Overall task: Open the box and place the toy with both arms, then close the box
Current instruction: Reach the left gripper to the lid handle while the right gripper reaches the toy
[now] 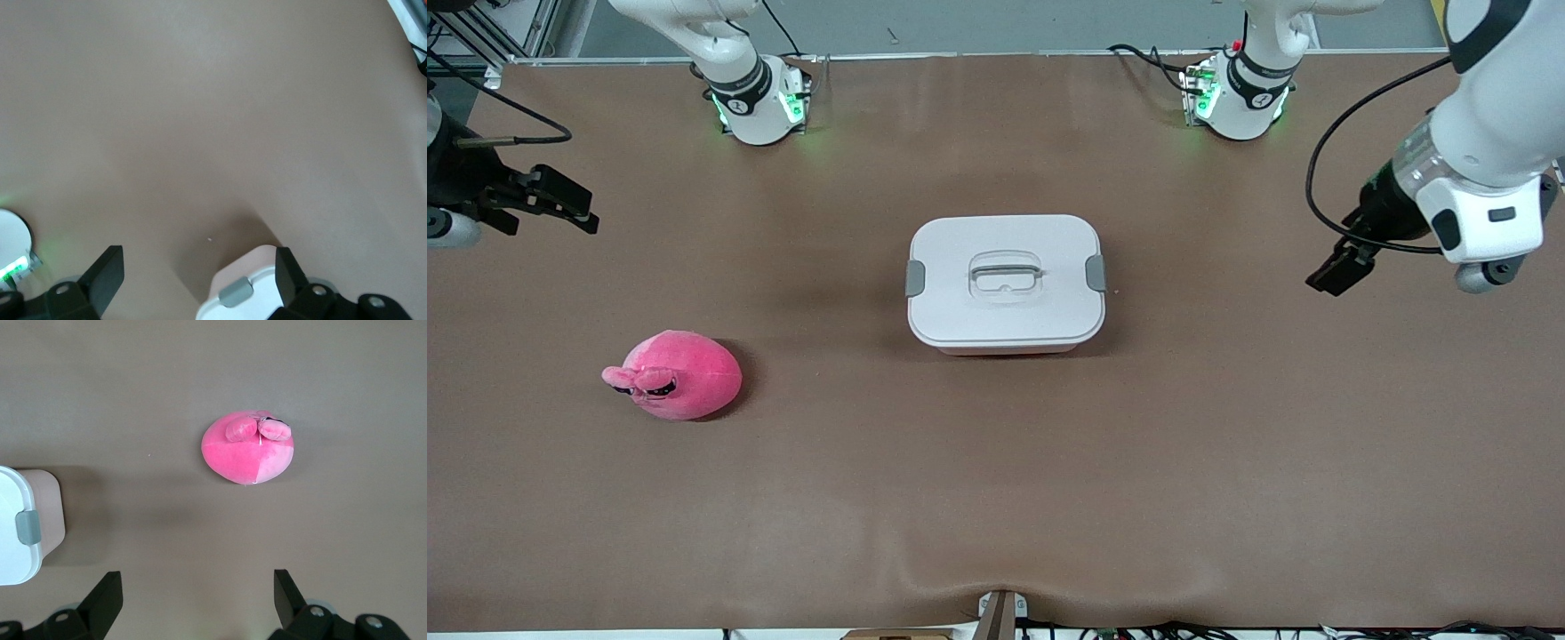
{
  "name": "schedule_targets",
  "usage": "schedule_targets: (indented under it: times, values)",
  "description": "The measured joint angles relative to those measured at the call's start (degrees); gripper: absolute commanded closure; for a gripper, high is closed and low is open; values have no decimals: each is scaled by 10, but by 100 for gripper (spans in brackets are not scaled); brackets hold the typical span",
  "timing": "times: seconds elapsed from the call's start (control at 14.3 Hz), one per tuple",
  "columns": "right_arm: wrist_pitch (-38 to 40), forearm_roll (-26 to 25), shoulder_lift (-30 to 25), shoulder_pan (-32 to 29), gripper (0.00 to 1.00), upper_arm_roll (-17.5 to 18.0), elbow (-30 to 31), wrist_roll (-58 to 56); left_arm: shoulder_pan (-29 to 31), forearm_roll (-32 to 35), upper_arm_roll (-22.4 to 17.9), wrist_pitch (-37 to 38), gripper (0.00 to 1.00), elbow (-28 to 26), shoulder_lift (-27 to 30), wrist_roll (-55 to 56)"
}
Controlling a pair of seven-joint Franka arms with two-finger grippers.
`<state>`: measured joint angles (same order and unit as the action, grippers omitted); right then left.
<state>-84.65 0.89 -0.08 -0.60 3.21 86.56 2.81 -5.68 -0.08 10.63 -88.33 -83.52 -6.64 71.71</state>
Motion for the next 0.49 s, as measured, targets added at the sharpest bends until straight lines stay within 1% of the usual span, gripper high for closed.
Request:
schedule_targets:
  times: [0.35,0.49]
  values:
    - [-2,0,0,0,0,0,0,0,-4,-12,51,1,0,-4,-18,122]
    - [-2,0,0,0,0,0,0,0,-7,-14,63,1,0,-6,-24,163]
